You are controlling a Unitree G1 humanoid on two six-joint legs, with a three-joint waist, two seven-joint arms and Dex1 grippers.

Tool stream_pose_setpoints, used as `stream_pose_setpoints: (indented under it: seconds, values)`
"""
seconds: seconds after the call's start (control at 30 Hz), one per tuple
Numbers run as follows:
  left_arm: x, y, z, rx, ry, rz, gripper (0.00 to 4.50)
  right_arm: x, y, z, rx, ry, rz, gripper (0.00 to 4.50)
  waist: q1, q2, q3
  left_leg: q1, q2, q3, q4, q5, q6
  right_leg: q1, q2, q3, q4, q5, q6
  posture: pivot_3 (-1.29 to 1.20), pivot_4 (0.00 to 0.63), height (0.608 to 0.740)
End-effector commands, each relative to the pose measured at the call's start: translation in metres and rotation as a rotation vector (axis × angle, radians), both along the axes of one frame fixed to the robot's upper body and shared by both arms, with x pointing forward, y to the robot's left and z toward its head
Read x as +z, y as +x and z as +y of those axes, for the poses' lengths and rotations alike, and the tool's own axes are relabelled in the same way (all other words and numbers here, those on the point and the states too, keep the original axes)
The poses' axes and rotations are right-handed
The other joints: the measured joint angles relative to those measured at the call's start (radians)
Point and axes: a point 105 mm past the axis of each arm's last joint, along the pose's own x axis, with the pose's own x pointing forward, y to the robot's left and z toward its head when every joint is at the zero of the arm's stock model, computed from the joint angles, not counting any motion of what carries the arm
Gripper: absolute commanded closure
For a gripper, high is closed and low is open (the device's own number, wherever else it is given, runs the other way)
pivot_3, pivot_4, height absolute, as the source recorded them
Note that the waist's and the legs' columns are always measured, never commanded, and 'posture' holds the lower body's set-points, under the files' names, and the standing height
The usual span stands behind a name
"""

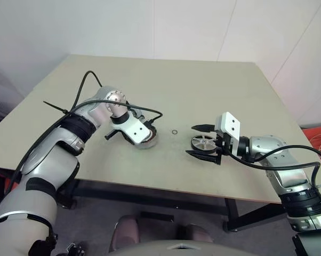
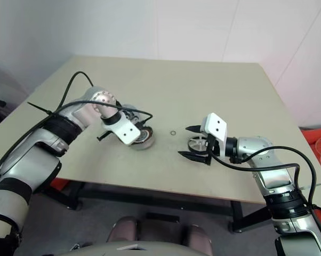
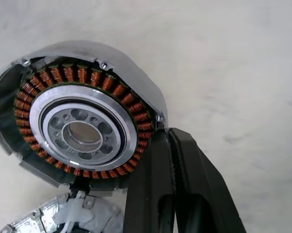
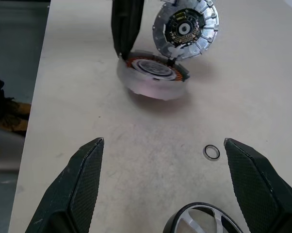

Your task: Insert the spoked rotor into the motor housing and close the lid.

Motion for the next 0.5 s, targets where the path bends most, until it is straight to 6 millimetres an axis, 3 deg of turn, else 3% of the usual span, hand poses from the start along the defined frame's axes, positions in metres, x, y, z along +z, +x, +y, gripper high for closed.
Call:
stream_pose_setpoints:
  seconds: [0.03, 0.5]
  values:
    - [0.0105, -0.0024, -0.0075, -0.158, 0.018, -0.044, 4.47, 0.0095, 0.0016, -0.0011, -0.007, 0.011, -0.05, 0.0, 0.0, 0.0, 0.0, 0.0, 0.0, 0.0, 0.001, 0.0, 0.0, 0.0, 0.0, 0.0, 0.0, 0.0, 0.0, 0.0, 0.0, 0.74]
    - [0.0053, -0.0064, -0.0147, -0.527, 0.073, -0.114, 4.47, 0.0099, -0.0012, -0.0032, -0.028, 0.019, -0.054, 0.0, 0.011, 0.0, 0.0, -0.005, 0.0, 0.0, 0.001, 0.0, 0.0, 0.0, 0.0, -0.001, 0.0, -0.001, 0.002, 0.0, 0.0, 0.74]
